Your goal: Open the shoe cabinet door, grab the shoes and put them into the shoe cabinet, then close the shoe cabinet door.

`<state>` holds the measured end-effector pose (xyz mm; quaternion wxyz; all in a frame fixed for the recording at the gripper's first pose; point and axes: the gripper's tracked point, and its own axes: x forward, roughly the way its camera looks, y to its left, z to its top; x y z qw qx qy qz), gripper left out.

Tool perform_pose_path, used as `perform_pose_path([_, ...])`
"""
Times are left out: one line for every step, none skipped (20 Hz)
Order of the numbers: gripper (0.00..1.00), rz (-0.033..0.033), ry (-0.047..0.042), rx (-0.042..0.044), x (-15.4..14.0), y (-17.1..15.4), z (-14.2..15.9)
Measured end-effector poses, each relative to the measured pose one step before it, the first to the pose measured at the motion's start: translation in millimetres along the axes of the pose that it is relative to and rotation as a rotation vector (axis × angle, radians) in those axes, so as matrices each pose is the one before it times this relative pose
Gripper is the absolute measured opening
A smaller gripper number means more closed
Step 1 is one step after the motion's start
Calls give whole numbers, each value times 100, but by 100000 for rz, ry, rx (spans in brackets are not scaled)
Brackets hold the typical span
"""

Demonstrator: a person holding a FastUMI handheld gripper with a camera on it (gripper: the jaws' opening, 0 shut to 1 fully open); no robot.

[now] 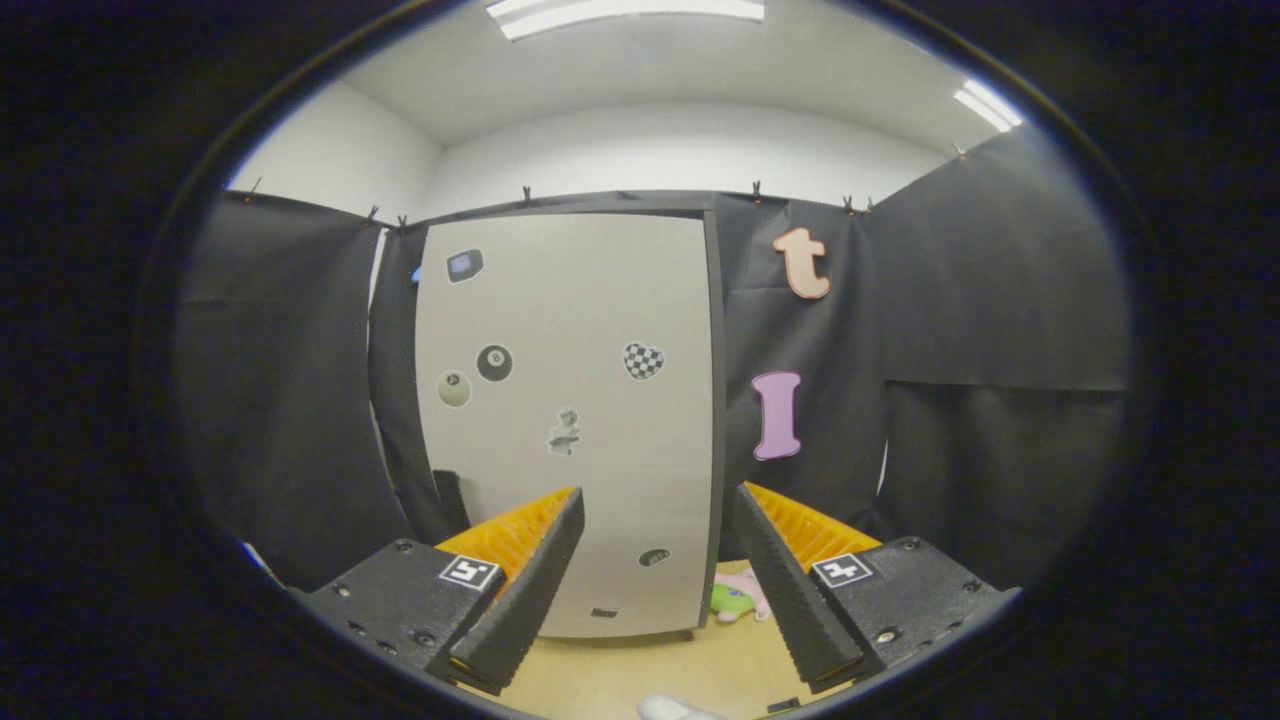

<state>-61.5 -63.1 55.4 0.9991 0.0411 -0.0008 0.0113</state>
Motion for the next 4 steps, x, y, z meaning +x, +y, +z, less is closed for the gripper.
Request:
perform_pose_path([98, 41, 104, -480, -48, 98, -115])
perform_pose_path([99, 302, 59, -264, -3, 199, 24])
perform_pose_path([99, 295, 27, -113, -9, 198, -88])
perform_pose_path([98, -86, -127, 32, -16, 5, 95])
